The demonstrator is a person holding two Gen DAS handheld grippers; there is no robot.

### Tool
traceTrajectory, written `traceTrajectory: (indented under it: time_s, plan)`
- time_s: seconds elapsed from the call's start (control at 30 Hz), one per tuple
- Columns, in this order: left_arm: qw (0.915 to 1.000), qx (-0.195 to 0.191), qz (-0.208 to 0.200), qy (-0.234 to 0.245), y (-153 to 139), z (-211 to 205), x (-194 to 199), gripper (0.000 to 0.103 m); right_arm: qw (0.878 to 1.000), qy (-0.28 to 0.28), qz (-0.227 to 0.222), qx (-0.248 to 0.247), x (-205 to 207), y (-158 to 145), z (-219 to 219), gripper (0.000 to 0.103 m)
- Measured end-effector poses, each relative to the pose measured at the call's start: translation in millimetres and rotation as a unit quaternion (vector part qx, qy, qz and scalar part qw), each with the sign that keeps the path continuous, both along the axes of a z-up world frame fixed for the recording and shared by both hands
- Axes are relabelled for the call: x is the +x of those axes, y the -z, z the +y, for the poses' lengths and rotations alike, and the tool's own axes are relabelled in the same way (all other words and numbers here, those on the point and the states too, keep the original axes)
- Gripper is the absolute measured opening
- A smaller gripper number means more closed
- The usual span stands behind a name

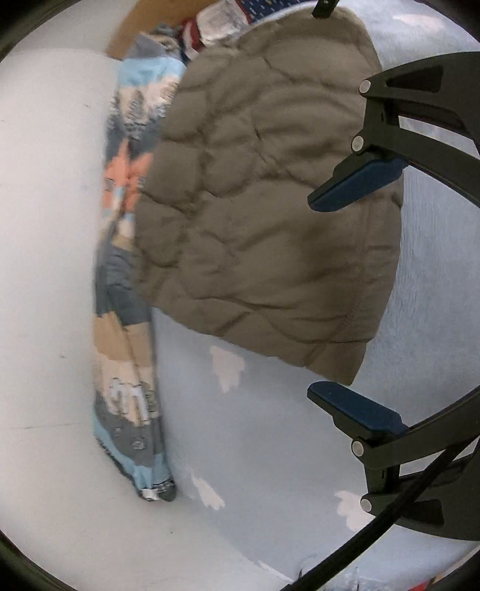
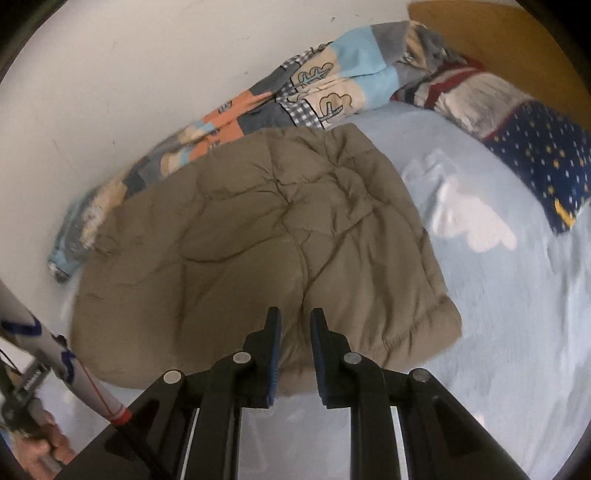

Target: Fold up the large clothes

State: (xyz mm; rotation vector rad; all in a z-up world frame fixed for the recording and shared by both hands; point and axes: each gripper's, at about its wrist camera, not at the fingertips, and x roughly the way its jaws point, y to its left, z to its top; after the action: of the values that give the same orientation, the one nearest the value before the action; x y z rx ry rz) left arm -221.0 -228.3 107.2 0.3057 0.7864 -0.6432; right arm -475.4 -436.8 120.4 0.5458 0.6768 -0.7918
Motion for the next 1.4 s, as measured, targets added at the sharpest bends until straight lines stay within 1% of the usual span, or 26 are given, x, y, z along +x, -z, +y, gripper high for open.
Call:
traceTrajectory:
  time_s: [0.07, 0.1, 0.17, 0.23, 0.3, 0.37, 0.4, 0.47, 0.5, 0.53, 0.57, 0.6, 0.63, 0.7, 0.73, 0.8, 0.87, 0.9, 0.97, 1.03, 1.1, 1.23, 1.27, 1.33, 1.37, 1.4]
  plan:
    - [0.9993, 0.036, 0.013, -0.001, 18.9, -8.1, 7.5, 0.093, 0.999, -0.003, 0.034, 0.009, 12.0, 17.5, -7.5, 0.019]
    - [0.9986, 0.047, 0.024, 0.000, 29.0, -11.3, 11.2, 0.094, 0.999, -0.007, 0.044, 0.012, 15.4, 23.2, -9.9, 0.019]
    - [0.9978, 0.058, 0.032, -0.001, 38.4, -15.9, 15.7, 0.096, 0.997, -0.020, 0.068, 0.013, 22.9, 35.8, -12.6, 0.019]
    - [0.9974, 0.059, 0.041, -0.006, 39.7, -17.4, 17.9, 0.096, 0.997, -0.024, 0.075, 0.020, 24.7, 40.9, -15.1, 0.019]
    - [0.9971, 0.064, 0.041, -0.006, 37.4, -16.9, 17.3, 0.096, 0.997, -0.024, 0.069, 0.031, 23.2, 42.3, -18.1, 0.020]
    - [0.9976, 0.055, 0.043, -0.005, 30.4, -11.2, 17.3, 0.096, 0.997, -0.025, 0.058, 0.043, 16.9, 41.6, -21.2, 0.020]
    - [0.9979, 0.041, 0.050, -0.005, 24.1, -6.2, 18.5, 0.096, 0.997, -0.024, 0.052, 0.048, 13.7, 40.2, -21.6, 0.020]
    - [0.9983, 0.013, 0.056, -0.009, 10.5, 6.2, 22.6, 0.096, 0.997, -0.017, 0.018, 0.071, -0.4, 30.1, -23.7, 0.021]
    - [0.9985, 0.002, 0.054, -0.015, 2.9, 13.5, 22.9, 0.096, 0.996, -0.013, -0.008, 0.083, -9.0, 23.1, -24.5, 0.026]
    - [0.9985, -0.006, 0.051, -0.020, -2.9, 18.5, 23.5, 0.096, 0.995, -0.009, -0.037, 0.092, -20.7, 14.6, -25.2, 0.034]
    - [0.9984, -0.011, 0.050, -0.025, -7.0, 22.5, 24.8, 0.096, 0.995, -0.004, -0.048, 0.091, -27.9, 9.3, -25.1, 0.038]
    - [0.9981, -0.018, 0.048, -0.035, -11.2, 29.1, 27.6, 0.096, 0.995, 0.006, -0.050, 0.083, -37.3, 3.5, -25.1, 0.045]
    - [0.9976, -0.023, 0.049, -0.043, -13.5, 33.8, 30.1, 0.096, 0.996, 0.020, -0.050, 0.073, -46.1, -0.4, -25.5, 0.045]
    - [0.9959, -0.032, 0.061, -0.058, -13.0, 42.0, 36.0, 0.096, 0.995, 0.031, -0.057, 0.072, -60.4, -2.8, -30.1, 0.045]
    - [0.9953, -0.030, 0.067, -0.063, -10.3, 42.9, 39.3, 0.096, 0.995, 0.033, -0.058, 0.076, -64.6, -1.7, -30.6, 0.045]
    - [0.9945, -0.017, 0.078, -0.068, 1.1, 41.4, 42.0, 0.096, 0.994, 0.042, -0.052, 0.083, -69.6, 3.0, -36.9, 0.045]
    - [0.9945, 0.015, 0.084, -0.061, 17.0, 32.3, 40.3, 0.096, 0.994, 0.047, -0.037, 0.089, -69.5, 11.8, -41.3, 0.036]
    - [0.9943, 0.030, 0.086, -0.056, 24.3, 27.2, 38.9, 0.096, 0.994, 0.047, -0.033, 0.095, -68.0, 17.3, -42.5, 0.034]
    - [0.9942, 0.040, 0.084, -0.053, 30.7, 23.8, 39.5, 0.096, 0.993, 0.047, -0.028, 0.108, -64.0, 28.8, -48.5, 0.034]
    - [0.9935, 0.039, 0.090, -0.056, 30.7, 22.9, 41.2, 0.096, 0.992, 0.045, -0.023, 0.117, -60.2, 34.8, -54.8, 0.034]
    - [0.9927, 0.029, 0.099, -0.062, 25.9, 25.0, 43.3, 0.096, 0.990, 0.048, -0.029, 0.127, -60.4, 36.4, -57.5, 0.034]
    - [0.9934, -0.002, 0.096, -0.064, 6.0, 35.7, 40.0, 0.096, 0.986, 0.058, -0.071, 0.138, -78.0, 21.0, -56.2, 0.035]
    - [0.9931, -0.010, 0.099, -0.062, 1.9, 39.1, 39.5, 0.096, 0.985, 0.065, -0.081, 0.137, -85.5, 15.9, -56.0, 0.037]
    - [0.9909, -0.027, 0.118, -0.058, -3.1, 47.8, 40.6, 0.096, 0.982, 0.088, -0.093, 0.137, -98.6, 11.5, -56.0, 0.059]
    - [0.9892, -0.033, 0.131, -0.057, -3.1, 51.1, 41.8, 0.096, 0.978, 0.105, -0.107, 0.144, -109.9, 11.6, -56.9, 0.062]
    - [0.9868, -0.036, 0.147, -0.058, -1.5, 54.2, 44.0, 0.096, 0.974, 0.114, -0.118, 0.154, -116.8, 12.8, -58.3, 0.062]
